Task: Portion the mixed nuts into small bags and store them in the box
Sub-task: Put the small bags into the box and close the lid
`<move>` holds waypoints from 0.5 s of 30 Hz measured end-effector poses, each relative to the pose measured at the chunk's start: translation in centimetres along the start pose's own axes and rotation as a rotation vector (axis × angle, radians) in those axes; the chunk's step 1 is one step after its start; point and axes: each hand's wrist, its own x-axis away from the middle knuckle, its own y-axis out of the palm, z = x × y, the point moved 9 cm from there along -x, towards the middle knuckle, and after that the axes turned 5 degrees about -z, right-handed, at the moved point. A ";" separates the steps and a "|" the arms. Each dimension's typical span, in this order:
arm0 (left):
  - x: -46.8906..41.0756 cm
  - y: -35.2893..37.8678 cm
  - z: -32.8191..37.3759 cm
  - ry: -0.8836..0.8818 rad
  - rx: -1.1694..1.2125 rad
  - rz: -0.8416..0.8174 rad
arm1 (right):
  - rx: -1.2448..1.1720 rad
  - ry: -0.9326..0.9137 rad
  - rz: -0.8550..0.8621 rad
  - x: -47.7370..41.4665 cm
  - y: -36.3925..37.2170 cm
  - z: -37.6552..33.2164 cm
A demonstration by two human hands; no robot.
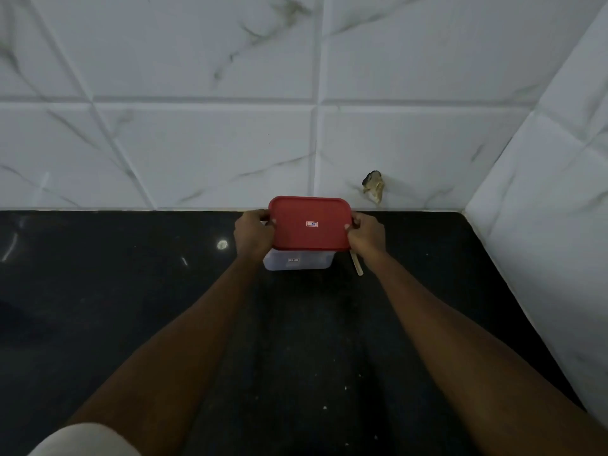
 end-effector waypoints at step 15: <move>-1.6 -0.4 -2.9 0.008 -0.036 -0.012 | 0.157 -0.019 -0.030 -1.6 2.9 -1.1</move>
